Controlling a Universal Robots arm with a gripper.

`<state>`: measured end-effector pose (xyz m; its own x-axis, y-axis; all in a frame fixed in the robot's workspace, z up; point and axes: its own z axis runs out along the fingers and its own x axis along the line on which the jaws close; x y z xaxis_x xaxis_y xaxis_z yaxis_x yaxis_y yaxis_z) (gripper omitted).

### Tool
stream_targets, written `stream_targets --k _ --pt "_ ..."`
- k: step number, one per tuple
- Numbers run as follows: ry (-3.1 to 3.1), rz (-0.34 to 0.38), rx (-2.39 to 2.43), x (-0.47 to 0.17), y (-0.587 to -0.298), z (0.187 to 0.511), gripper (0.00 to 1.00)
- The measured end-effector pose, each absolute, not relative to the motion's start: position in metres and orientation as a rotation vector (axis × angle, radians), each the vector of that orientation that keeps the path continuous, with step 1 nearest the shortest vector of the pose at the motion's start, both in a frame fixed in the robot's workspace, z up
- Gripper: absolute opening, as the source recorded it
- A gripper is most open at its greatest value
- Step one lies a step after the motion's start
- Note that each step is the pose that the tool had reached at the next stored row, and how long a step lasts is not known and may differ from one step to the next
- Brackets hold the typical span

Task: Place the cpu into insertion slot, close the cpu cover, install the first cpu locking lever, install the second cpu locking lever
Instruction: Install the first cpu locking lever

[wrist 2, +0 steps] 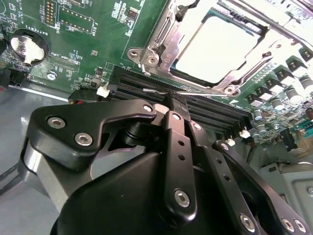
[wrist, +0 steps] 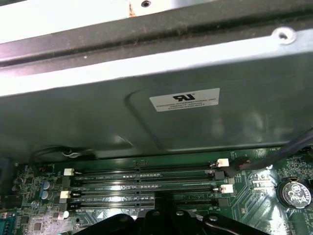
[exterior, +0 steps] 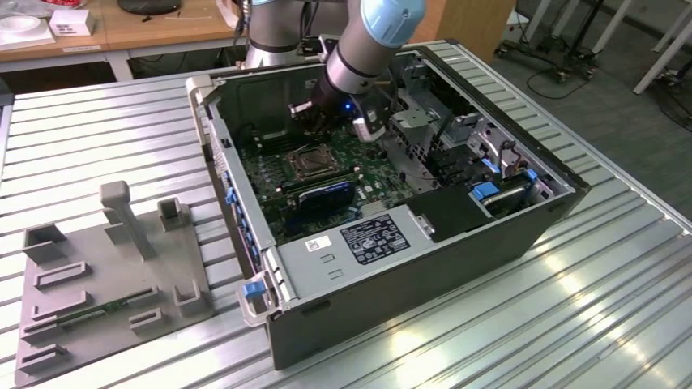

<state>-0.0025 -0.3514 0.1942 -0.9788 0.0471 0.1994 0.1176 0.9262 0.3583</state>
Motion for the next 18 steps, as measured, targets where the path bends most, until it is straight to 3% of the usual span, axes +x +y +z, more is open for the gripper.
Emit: stream_targets --k 18 --pt "-2.898 -0.556 -0.125 0.0006 -0.3482 0.1937 0.11"
